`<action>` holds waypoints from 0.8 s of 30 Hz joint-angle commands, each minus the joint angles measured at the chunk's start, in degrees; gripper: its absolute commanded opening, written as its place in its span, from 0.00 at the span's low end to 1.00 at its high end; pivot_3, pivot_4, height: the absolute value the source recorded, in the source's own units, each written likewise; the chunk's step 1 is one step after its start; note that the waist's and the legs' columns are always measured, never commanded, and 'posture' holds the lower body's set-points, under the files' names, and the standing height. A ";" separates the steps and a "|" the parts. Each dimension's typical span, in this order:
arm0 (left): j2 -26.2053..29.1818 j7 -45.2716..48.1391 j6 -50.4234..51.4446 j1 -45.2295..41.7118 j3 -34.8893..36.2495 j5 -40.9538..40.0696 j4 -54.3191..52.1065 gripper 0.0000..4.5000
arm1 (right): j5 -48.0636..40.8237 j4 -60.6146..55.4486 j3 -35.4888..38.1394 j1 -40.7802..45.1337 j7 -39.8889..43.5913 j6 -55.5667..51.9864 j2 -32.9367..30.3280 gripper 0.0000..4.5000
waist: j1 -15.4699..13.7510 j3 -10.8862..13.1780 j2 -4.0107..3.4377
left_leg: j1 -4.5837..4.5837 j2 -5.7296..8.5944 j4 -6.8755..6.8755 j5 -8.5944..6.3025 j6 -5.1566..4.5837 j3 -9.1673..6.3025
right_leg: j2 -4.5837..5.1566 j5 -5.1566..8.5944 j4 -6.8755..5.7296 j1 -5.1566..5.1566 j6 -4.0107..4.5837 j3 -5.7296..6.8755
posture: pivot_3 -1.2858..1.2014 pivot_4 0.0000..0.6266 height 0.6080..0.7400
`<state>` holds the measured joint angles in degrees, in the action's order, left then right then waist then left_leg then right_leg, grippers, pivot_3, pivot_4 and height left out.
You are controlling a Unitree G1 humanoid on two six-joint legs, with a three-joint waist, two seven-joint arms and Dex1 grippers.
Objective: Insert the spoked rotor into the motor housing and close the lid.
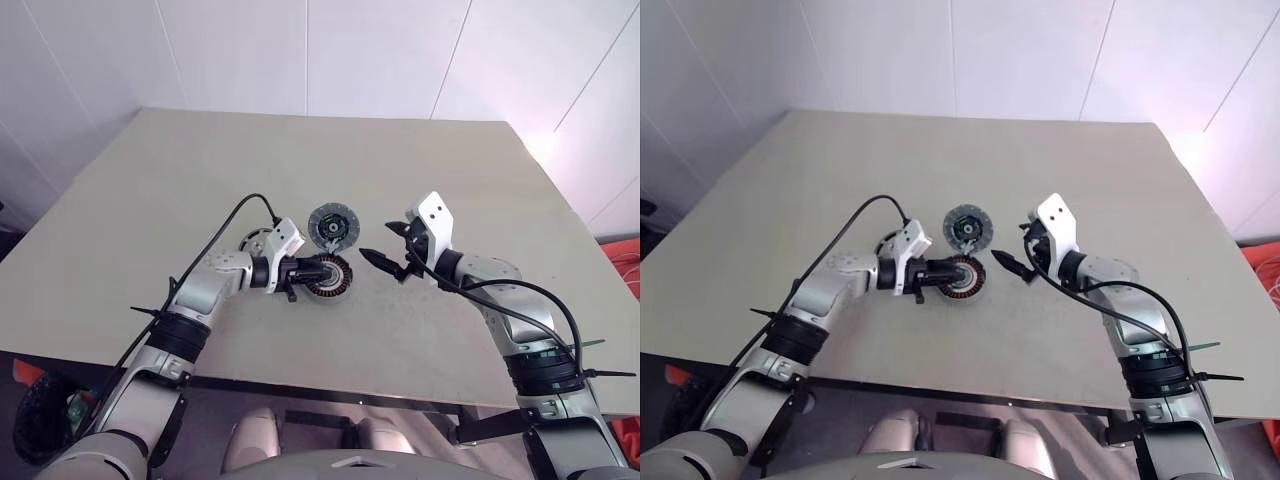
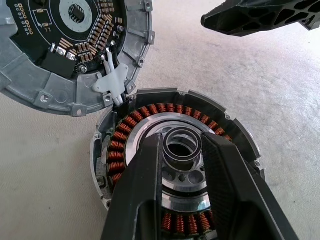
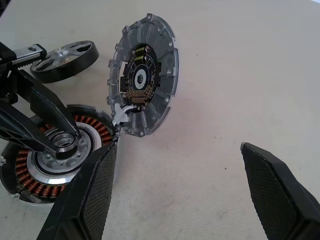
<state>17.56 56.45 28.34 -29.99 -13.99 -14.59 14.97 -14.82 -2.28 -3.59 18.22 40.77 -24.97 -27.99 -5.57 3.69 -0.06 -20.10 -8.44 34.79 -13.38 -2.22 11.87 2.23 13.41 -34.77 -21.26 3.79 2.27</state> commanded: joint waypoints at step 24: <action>0.10 1.59 0.32 -1.31 0.96 -0.72 -1.24 0.27 | -0.31 -0.93 1.34 0.90 -0.59 1.13 0.10 1.00 | 0.01 0.01 -0.02 | 0.00 0.01 -0.04 0.00 -0.01 0.00 | 0.02 0.01 0.02 -0.01 0.01 0.02 | 0.52 0.00 1.00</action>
<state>17.42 57.28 28.78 -30.78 -13.53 -14.42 15.89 -14.81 -2.28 -3.58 18.23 40.22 -24.97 -27.94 -5.57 3.70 -0.08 -20.10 -8.43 34.75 -13.39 -2.22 11.87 2.24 13.42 -34.75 -21.27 3.80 2.29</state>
